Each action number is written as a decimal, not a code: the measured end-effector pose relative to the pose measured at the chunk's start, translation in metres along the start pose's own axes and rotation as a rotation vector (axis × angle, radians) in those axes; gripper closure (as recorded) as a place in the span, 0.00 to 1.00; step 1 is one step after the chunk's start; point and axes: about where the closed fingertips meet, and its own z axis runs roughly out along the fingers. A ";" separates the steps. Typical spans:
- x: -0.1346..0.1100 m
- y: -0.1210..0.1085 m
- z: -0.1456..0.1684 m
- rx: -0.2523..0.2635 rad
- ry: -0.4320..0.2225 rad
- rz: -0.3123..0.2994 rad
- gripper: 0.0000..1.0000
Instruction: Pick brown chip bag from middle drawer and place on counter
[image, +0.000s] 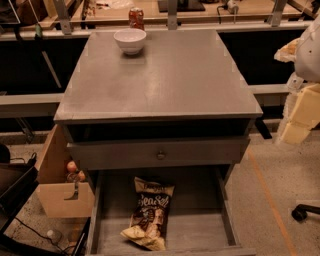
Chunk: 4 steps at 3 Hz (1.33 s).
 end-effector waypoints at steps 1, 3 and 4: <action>-0.001 0.000 0.000 0.009 -0.008 0.003 0.00; 0.016 0.022 0.079 -0.012 -0.168 0.142 0.00; 0.022 0.039 0.138 -0.029 -0.229 0.227 0.00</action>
Offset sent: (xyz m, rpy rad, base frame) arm 0.0225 -0.0041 -0.0833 0.2490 -0.0678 -0.1021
